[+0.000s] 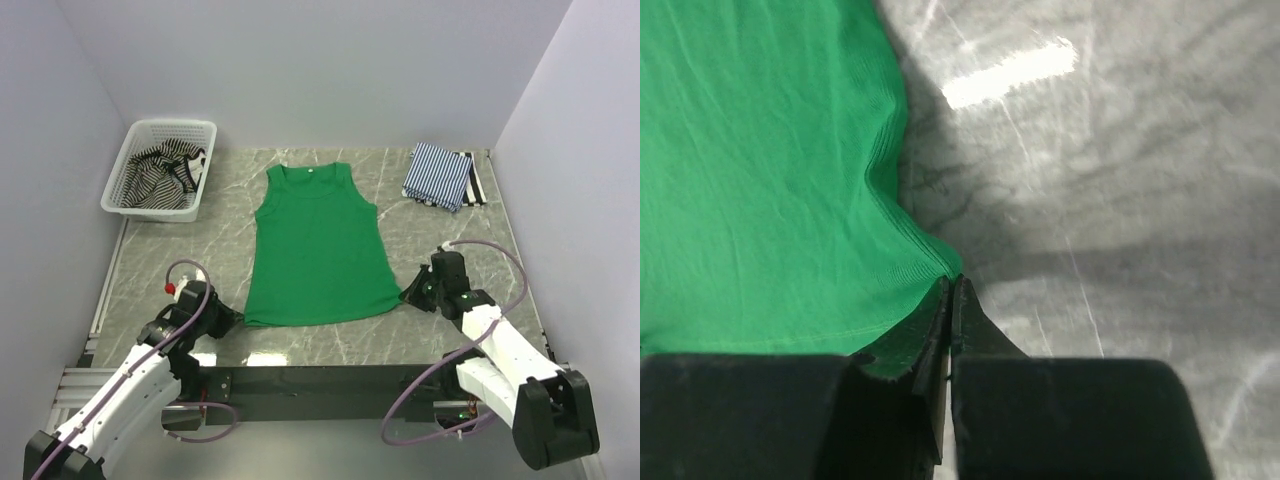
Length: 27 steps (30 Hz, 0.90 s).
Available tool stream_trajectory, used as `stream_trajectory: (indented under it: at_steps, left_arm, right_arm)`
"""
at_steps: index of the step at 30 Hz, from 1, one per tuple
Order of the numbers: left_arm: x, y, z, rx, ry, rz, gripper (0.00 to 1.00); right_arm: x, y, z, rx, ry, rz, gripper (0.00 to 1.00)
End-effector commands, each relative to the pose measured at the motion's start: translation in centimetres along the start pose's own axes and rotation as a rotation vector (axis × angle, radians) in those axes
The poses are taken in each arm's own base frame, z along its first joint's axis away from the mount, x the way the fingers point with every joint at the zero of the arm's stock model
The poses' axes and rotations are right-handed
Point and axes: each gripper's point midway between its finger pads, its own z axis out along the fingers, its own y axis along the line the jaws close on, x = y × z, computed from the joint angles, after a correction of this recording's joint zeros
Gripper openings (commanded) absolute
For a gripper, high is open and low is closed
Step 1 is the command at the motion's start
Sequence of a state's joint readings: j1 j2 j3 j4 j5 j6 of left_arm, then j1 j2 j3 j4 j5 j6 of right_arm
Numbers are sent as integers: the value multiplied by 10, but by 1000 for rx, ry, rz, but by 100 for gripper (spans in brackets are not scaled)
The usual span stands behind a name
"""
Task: Fold and stack the tank tops
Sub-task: Flatten the tank top out
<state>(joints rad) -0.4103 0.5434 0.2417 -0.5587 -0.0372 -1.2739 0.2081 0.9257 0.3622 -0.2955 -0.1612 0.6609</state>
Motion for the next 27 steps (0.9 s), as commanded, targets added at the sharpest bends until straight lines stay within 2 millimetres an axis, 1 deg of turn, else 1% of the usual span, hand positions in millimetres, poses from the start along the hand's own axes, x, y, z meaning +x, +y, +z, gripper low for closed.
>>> stream_trajectory:
  at_steps: [1,2,3,4,5,6,7,8,9,10,11,12,13,14,15,16,17,18,19,20,21,22,23,24,25,26,27]
  left_arm:
    - [1,-6,-6,2,15,-16,1]
    - [1,-6,-6,-8,19,-14,1]
    - [2,-5,-6,-13,25,-13,2]
    - [2,-6,-6,-18,28,-12,3]
    - [3,-5,-7,-33,36,-12,5]
    - [4,-5,-7,-37,41,-10,11]
    - [4,-6,-7,-42,46,-9,13]
    - [4,-5,-8,-51,50,-7,16]
    - [4,-6,-8,-51,50,-6,24]
    - [3,-10,-11,-46,49,-3,28]
    - [2,-12,-12,-44,48,2,32]
    - [4,-13,-15,-47,62,5,44]
    - [0,-21,-20,-27,54,9,49]
    - [-1,-25,-24,-17,51,20,54]
    - [-2,-26,-28,-19,52,27,60]
    - [-7,-39,-36,13,40,36,63]
    - [-15,-43,-38,15,0,62,65]
    - [-22,-50,-42,27,-29,76,68]
    - [-34,-64,-47,46,-74,92,70]
    - [-41,-71,-48,55,-97,124,71]
    - [-52,-89,-50,104,-134,130,71]
    - [-59,-104,-48,120,-126,180,69]
    - [-66,-114,-45,133,-130,188,69]
    - [-85,-122,-41,142,-162,167,68]
    - [-101,-145,-31,187,-169,207,63]
    - [-110,-153,-27,193,-165,201,60]
    - [-126,-161,-21,189,-192,203,57]
  right_arm:
    - [-16,6,-15,24,-52,17,5]
    - [-15,7,-16,23,-49,25,10]
    - [-12,5,-19,35,-36,31,12]
    - [-12,6,-21,31,-35,36,17]
    - [-10,5,-22,39,-29,41,18]
    - [-8,0,-24,61,-24,45,20]
    - [-8,-1,-26,64,-31,45,25]
    - [-6,-4,-28,78,-26,49,28]
    - [-7,-4,-30,80,-31,51,31]
    - [-7,-1,-32,60,-38,51,34]
    - [-7,0,-33,59,-37,56,35]
    - [-5,-1,-35,64,-32,57,37]
    - [-7,1,-38,58,-44,56,38]
    - [-6,4,-40,54,-41,49,38]
    - [-7,6,-41,48,-51,43,39]
    - [-11,13,-44,33,-65,29,39]
    - [-15,17,-46,41,-90,25,38]
    - [-14,35,-51,10,-91,-25,38]
    - [-14,45,-52,1,-98,-46,38]
    - [-20,52,-53,13,-129,-50,38]
    - [-13,76,-55,-22,-106,-106,37]
    - [-12,88,-54,-34,-102,-121,36]
    - [-13,97,-53,-32,-119,-148,36]
    - [-15,116,-50,-44,-118,-167,35]
    - [-5,132,-49,-73,-101,-211,34]
    - [-2,146,-48,-91,-96,-231,33]
    - [3,157,-36,-84,-85,-260,33]
